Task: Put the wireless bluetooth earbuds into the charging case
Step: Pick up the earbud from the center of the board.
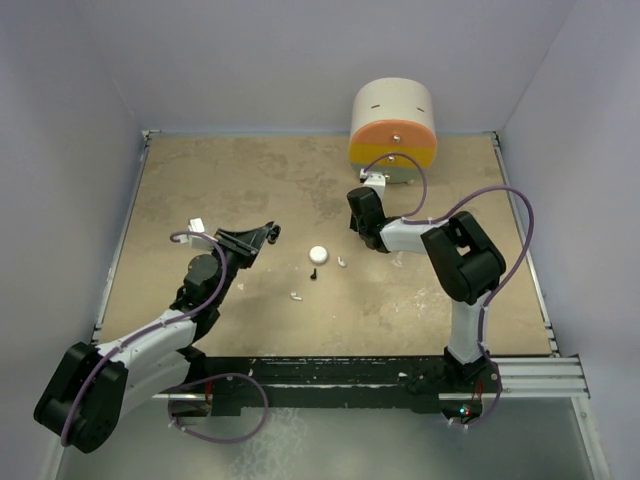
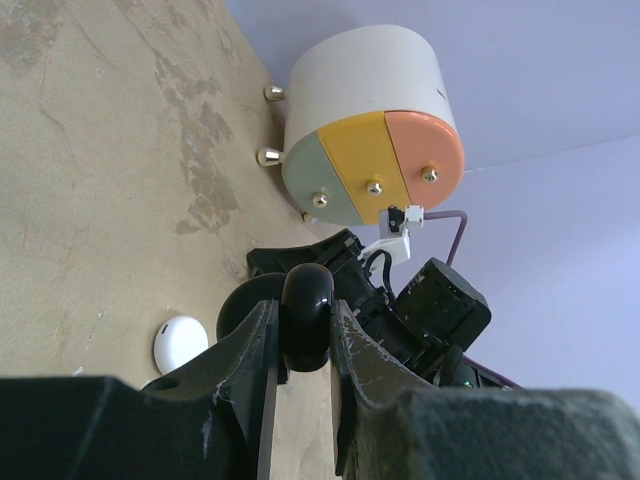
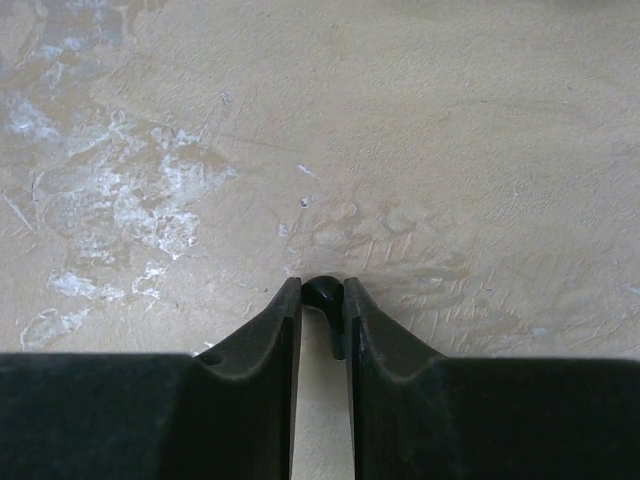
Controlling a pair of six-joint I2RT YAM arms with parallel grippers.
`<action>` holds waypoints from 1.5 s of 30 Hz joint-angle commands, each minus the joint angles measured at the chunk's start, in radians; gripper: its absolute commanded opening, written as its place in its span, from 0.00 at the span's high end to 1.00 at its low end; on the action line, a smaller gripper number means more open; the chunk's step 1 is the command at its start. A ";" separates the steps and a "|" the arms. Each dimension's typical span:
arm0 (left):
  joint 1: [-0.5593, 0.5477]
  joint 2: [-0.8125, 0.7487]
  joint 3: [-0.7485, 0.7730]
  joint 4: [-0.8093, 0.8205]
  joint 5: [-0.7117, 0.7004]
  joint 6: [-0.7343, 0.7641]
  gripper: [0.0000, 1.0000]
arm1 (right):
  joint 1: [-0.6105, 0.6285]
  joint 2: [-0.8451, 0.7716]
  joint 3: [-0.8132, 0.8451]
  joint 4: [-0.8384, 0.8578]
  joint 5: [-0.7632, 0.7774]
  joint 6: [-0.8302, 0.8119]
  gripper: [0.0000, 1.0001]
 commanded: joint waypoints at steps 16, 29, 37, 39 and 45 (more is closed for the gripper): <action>0.006 -0.022 0.001 0.031 -0.009 0.006 1.00 | 0.006 0.051 0.055 -0.218 -0.066 -0.004 0.63; 0.006 -0.020 0.000 0.030 -0.007 0.008 1.00 | -0.008 0.068 0.106 -0.303 -0.065 -0.052 0.63; 0.005 -0.011 0.013 0.027 -0.001 0.002 1.00 | -0.043 0.090 0.172 -0.394 -0.112 -0.109 0.62; 0.005 -0.011 0.013 0.035 0.004 -0.003 1.00 | -0.056 0.091 0.183 -0.416 -0.120 -0.126 0.62; 0.006 -0.015 0.010 0.046 0.023 -0.011 1.00 | -0.089 0.082 0.209 -0.477 -0.151 -0.175 0.63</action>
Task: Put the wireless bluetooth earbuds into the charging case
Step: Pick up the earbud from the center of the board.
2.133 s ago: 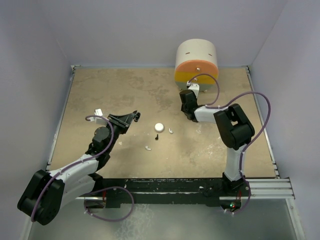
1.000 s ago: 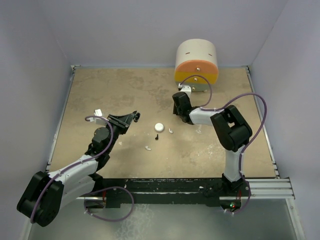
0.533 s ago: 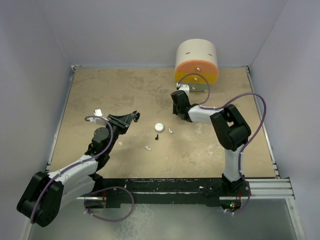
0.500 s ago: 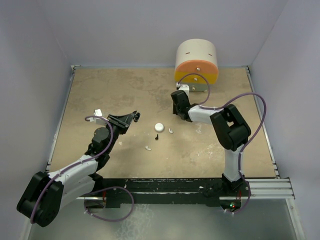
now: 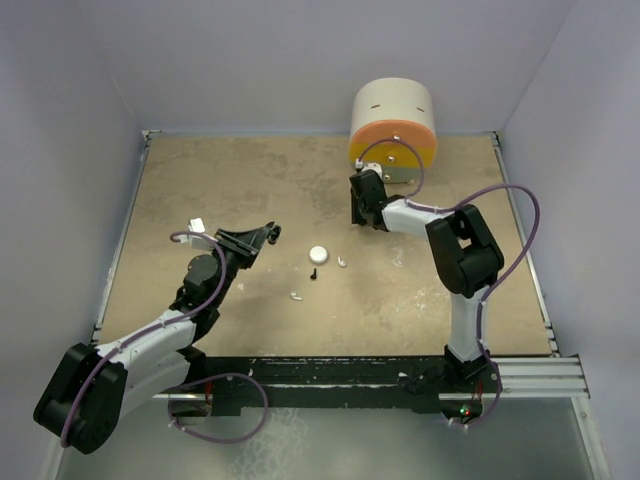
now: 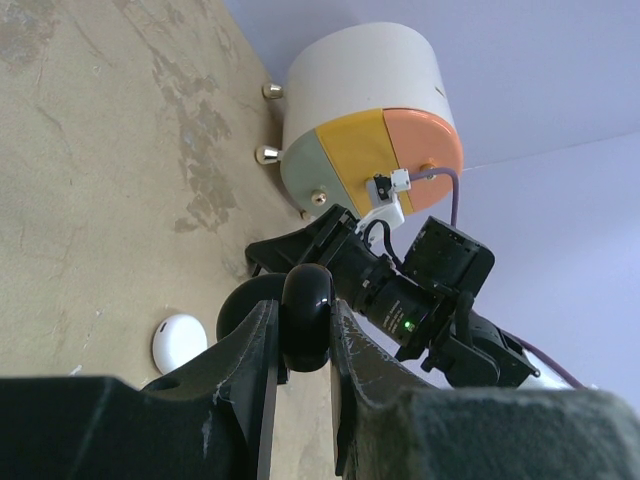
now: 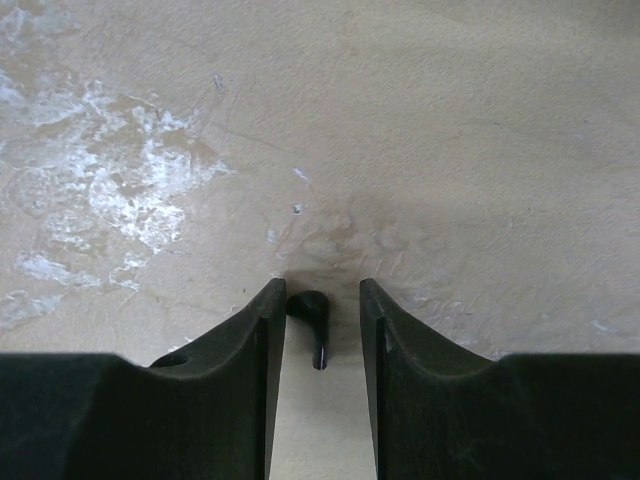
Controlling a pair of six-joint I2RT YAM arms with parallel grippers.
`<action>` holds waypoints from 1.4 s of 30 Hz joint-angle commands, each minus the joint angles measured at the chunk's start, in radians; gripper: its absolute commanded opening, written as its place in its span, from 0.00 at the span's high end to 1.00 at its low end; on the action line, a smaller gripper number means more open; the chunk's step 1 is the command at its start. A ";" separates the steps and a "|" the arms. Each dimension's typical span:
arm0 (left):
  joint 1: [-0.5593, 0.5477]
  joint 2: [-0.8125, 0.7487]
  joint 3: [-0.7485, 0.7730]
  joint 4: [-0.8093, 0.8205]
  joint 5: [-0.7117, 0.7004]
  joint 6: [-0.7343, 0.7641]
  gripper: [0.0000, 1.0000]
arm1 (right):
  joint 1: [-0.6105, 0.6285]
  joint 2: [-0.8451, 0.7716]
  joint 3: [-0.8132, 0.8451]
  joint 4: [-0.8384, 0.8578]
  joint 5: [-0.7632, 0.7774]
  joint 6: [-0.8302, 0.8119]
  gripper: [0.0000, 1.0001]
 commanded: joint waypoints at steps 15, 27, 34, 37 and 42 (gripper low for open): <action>0.006 -0.044 -0.006 0.062 0.042 -0.026 1.00 | -0.030 0.050 0.086 -0.288 -0.084 -0.111 0.63; 0.006 -0.038 -0.015 0.072 0.052 -0.028 1.00 | -0.032 0.080 0.122 -0.317 -0.104 -0.131 0.65; 0.006 -0.034 -0.014 0.073 0.058 -0.025 1.00 | -0.032 0.094 0.126 -0.329 -0.118 -0.150 0.67; 0.006 -0.033 -0.013 0.072 0.061 -0.024 1.00 | -0.032 0.089 0.117 -0.329 -0.128 -0.152 0.67; 0.005 -0.035 -0.017 0.070 0.064 -0.023 1.00 | -0.033 0.085 0.121 -0.352 -0.129 -0.165 0.66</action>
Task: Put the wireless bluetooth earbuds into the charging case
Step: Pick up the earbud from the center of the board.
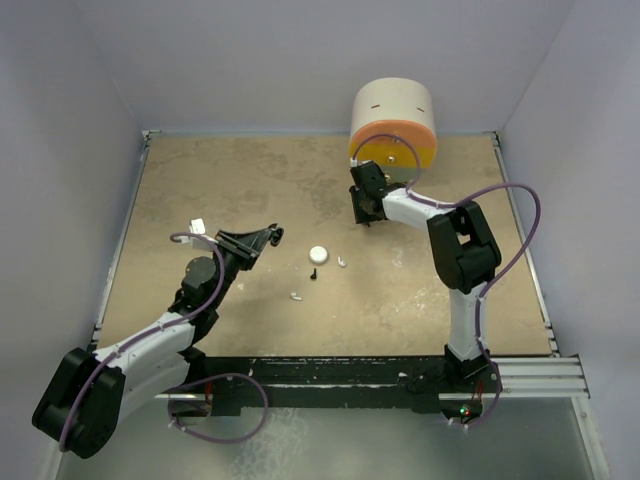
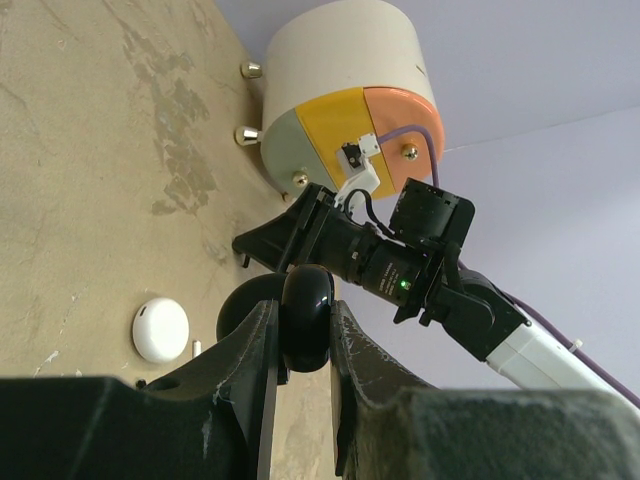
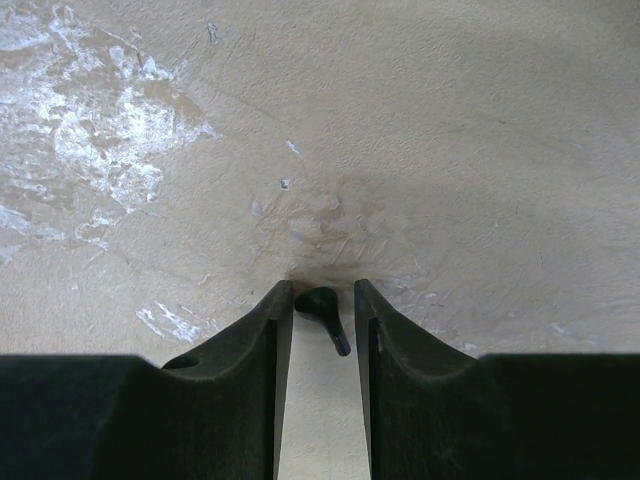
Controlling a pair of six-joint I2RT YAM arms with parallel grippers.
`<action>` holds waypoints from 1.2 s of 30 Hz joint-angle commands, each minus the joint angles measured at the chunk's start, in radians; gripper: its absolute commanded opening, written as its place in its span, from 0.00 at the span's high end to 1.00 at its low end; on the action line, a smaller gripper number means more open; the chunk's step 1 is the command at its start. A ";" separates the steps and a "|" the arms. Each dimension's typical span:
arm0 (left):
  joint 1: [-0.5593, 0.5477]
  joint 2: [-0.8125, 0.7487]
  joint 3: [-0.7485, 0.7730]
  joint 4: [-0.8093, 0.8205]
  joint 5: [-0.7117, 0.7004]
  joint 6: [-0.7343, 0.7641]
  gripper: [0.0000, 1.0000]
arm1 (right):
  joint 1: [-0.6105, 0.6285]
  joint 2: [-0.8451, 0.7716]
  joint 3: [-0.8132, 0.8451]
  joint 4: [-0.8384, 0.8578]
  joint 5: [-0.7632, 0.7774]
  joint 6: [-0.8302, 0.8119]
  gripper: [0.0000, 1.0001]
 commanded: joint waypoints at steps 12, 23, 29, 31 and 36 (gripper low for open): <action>0.006 -0.040 -0.015 0.042 0.021 -0.003 1.00 | -0.005 0.068 0.001 -0.145 -0.066 -0.032 0.66; 0.006 -0.051 -0.017 0.034 0.022 0.001 1.00 | -0.005 0.068 -0.005 -0.147 -0.077 -0.034 0.71; 0.006 -0.050 -0.019 0.032 0.021 0.001 1.00 | -0.005 0.061 -0.009 -0.147 -0.074 -0.033 0.76; 0.006 -0.051 -0.019 0.033 0.020 0.002 1.00 | -0.005 0.060 -0.010 -0.146 -0.072 -0.032 0.78; 0.005 -0.049 -0.018 0.031 0.023 0.005 1.00 | -0.005 0.053 -0.001 -0.141 -0.065 -0.031 0.88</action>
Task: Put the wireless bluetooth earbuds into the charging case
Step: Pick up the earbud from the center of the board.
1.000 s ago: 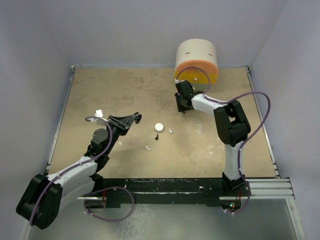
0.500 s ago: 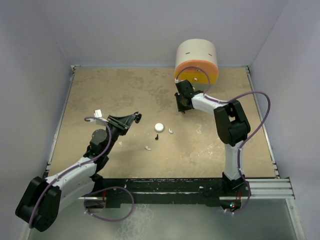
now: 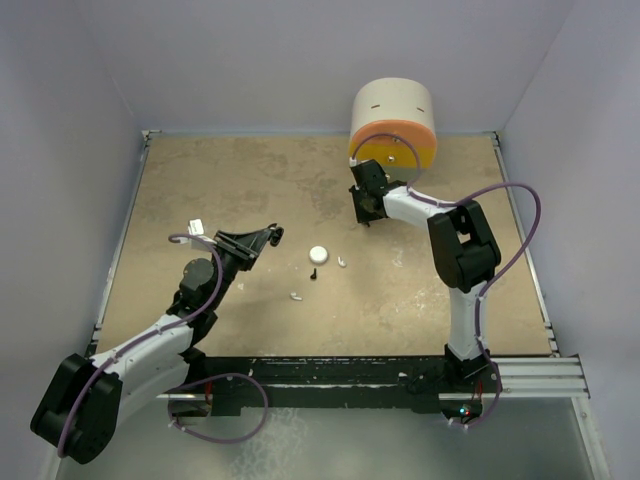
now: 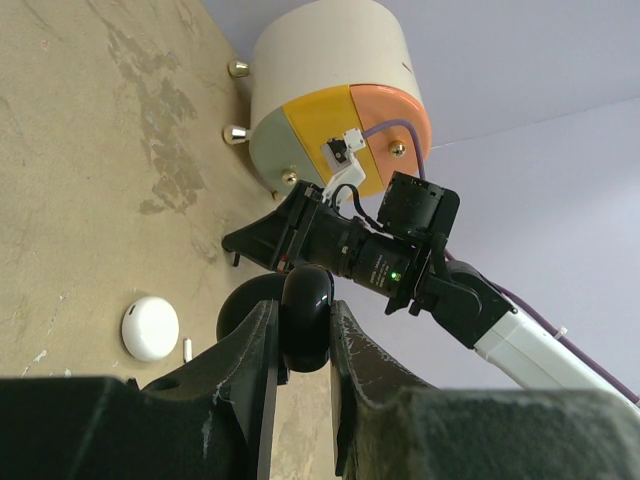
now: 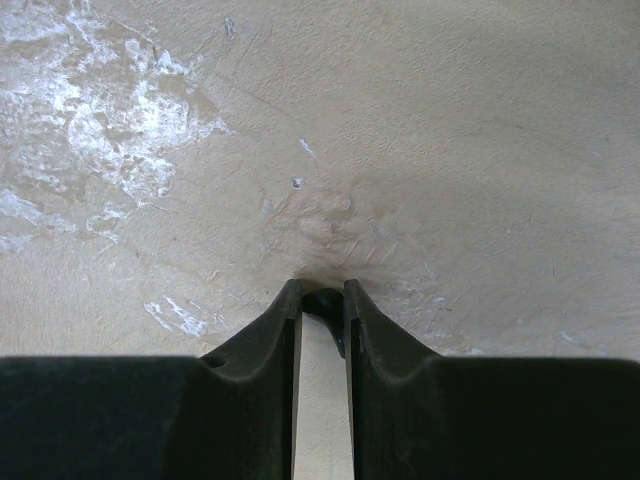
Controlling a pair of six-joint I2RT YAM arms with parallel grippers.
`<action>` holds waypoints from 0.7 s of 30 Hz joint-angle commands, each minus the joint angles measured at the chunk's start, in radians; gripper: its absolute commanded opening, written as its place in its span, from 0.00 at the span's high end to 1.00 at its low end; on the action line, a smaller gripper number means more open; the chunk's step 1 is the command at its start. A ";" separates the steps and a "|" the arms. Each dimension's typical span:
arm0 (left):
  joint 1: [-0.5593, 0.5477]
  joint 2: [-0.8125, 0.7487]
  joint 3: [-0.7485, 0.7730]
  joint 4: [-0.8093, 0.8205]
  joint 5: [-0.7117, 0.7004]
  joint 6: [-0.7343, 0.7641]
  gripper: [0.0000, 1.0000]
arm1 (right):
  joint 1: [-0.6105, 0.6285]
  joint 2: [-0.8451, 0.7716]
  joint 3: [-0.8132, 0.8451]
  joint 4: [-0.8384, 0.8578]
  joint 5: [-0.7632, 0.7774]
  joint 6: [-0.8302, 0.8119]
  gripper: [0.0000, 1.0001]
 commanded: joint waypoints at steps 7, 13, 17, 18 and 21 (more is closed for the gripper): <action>0.006 0.000 0.002 0.028 0.022 0.010 1.00 | 0.004 -0.083 -0.034 0.000 -0.019 -0.006 1.00; 0.006 0.058 0.048 0.018 0.037 0.024 1.00 | 0.005 -0.265 -0.154 0.253 -0.047 -0.019 1.00; 0.004 0.124 0.083 0.040 0.059 0.018 1.00 | 0.012 -0.374 -0.312 0.506 -0.150 -0.018 1.00; 0.003 0.142 0.094 0.043 0.063 0.017 1.00 | 0.016 -0.393 -0.347 0.566 -0.174 -0.019 1.00; -0.002 0.195 0.132 0.050 0.072 0.015 1.00 | 0.039 -0.445 -0.436 0.743 -0.221 -0.019 1.00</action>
